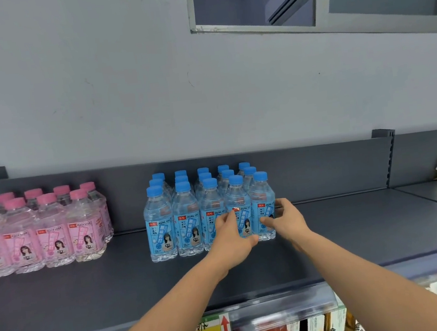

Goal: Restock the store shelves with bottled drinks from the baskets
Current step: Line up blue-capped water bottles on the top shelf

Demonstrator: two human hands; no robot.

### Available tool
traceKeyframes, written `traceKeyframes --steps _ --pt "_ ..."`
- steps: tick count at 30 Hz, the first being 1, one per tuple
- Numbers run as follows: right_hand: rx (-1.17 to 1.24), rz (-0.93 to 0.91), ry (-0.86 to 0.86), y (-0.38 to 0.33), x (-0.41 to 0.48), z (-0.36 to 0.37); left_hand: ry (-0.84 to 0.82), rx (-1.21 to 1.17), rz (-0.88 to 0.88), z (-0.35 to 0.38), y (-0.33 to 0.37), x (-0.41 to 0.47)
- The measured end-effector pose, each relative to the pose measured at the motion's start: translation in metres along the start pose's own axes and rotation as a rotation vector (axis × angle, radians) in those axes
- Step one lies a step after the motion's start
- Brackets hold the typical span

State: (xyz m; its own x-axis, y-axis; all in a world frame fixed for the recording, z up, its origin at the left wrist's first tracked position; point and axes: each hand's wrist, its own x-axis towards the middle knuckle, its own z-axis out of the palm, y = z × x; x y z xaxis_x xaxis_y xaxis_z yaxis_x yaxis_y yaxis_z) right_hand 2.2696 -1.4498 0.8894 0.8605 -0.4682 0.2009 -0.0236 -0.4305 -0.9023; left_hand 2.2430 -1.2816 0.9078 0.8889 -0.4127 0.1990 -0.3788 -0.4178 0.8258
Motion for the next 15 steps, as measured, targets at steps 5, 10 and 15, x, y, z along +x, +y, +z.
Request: traceKeyframes --steps 5,10,15 --pt "0.013 -0.009 0.006 -0.008 -0.010 0.005 0.424 0.078 0.083 -0.034 -0.014 -0.004" --pt "-0.023 -0.005 0.044 -0.009 -0.015 0.016 0.736 0.233 -0.109 -0.071 -0.040 -0.006" --pt "-0.021 -0.006 0.070 -0.011 -0.019 0.019 0.578 0.018 -0.293 -0.079 -0.056 -0.006"
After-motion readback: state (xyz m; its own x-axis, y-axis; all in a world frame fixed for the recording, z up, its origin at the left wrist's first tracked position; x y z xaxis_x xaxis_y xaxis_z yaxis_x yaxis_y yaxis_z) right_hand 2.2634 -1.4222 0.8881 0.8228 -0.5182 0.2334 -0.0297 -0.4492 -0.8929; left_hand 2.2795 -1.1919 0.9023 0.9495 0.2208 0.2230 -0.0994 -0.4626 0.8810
